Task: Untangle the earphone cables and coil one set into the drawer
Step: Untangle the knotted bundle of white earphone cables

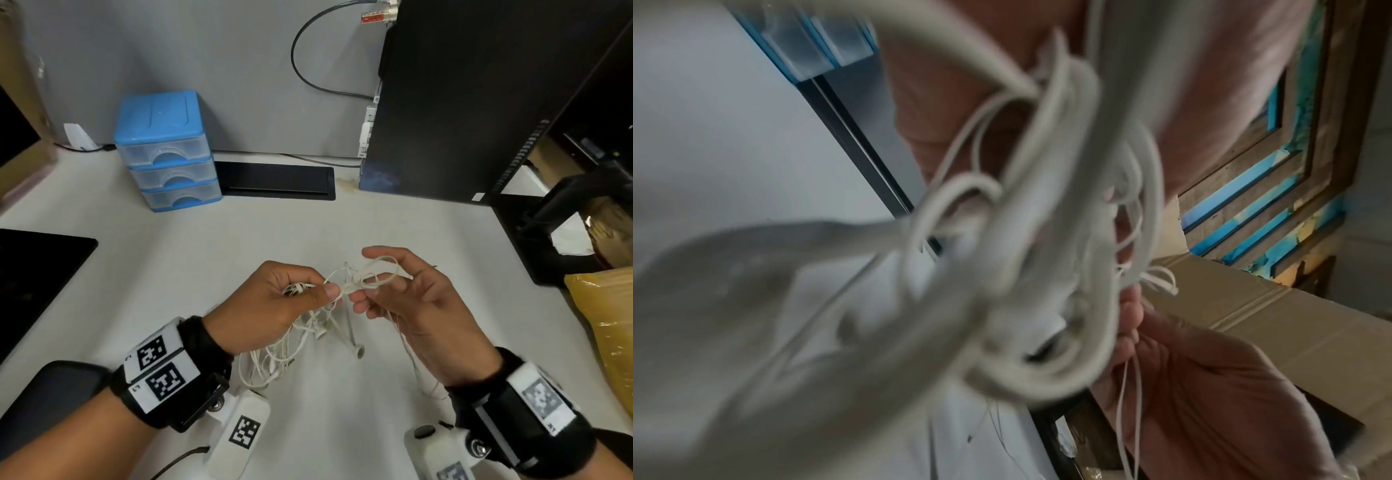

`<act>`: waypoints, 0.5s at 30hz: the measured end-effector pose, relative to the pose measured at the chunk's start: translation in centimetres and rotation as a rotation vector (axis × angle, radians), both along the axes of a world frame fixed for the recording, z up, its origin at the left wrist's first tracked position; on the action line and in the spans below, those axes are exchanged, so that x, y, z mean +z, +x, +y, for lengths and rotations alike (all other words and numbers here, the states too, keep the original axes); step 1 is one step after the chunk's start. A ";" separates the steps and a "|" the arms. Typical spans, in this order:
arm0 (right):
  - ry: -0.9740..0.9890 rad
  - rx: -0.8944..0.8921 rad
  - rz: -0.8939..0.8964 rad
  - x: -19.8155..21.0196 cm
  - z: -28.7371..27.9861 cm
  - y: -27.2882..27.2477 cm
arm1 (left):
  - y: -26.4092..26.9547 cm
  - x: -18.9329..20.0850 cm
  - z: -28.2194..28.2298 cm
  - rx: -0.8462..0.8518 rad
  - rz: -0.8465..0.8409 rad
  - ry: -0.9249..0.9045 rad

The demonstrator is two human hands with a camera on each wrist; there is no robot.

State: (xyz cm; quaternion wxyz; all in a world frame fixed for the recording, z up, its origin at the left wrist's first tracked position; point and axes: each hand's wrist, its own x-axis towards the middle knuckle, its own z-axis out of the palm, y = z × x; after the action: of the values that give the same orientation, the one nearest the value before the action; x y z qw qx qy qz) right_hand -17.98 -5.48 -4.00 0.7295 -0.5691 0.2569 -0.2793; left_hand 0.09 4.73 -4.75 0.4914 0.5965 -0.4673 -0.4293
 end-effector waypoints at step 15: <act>-0.878 0.087 0.270 0.4 0.9 -0.8 | -0.9 0.0 0.4 -0.012 -0.171 0.033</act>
State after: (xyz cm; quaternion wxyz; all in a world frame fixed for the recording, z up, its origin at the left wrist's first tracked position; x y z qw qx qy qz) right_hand -18.75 -4.60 -3.58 0.3906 -0.8656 0.1828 -0.2542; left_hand -0.77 5.09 -4.79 0.4372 0.6361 -0.5041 -0.3873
